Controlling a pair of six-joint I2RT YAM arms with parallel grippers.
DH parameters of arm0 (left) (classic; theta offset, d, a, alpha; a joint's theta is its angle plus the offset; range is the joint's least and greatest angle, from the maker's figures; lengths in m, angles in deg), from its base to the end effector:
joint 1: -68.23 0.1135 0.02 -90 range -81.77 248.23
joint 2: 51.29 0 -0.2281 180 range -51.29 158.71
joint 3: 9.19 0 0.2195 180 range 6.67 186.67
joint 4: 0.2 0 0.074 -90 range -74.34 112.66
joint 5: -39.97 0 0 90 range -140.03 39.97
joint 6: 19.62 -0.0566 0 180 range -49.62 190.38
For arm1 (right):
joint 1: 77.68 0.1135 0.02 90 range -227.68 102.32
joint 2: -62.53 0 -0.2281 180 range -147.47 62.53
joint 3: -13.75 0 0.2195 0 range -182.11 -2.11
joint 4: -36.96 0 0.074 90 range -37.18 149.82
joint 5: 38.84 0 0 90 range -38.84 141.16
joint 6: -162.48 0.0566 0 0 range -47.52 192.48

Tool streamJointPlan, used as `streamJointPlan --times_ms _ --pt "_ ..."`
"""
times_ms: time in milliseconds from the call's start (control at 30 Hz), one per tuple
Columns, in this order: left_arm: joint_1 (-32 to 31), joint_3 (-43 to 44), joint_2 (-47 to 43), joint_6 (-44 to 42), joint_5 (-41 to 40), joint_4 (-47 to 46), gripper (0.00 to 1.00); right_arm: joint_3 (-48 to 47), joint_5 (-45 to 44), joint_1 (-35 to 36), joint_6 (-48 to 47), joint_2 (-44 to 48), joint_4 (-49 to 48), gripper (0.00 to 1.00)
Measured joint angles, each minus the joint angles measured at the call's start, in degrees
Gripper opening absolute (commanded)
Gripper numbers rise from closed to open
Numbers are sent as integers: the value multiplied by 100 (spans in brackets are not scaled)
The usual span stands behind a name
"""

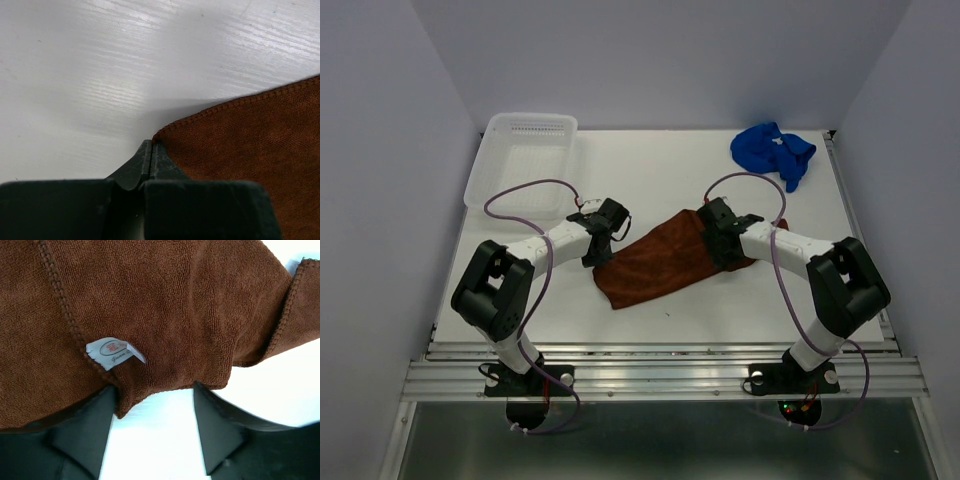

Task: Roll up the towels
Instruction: Flatten the towel

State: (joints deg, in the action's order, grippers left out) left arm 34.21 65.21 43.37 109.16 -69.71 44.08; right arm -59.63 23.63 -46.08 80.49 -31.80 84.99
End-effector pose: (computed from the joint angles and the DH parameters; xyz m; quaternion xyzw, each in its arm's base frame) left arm 0.2586 -0.1516 0.1499 -0.0775 0.9587 0.0053 0.2737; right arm 0.2579 0.1280 0.1465 -0.1527 0.9437 -0.1601 0.2460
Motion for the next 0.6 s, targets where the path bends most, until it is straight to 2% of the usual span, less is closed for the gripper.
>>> streamJointPlan --times_ms 100,433,600 --pt "0 0 0 0 -2 -2 0 -2 22 0 13 -44 0 57" --pt "28 0 0 -2 -9 0 0 -31 525 0 -31 -254 -22 30" --pt "37 0 0 -2 -9 0 0 -31 586 0 -26 -254 -22 26"
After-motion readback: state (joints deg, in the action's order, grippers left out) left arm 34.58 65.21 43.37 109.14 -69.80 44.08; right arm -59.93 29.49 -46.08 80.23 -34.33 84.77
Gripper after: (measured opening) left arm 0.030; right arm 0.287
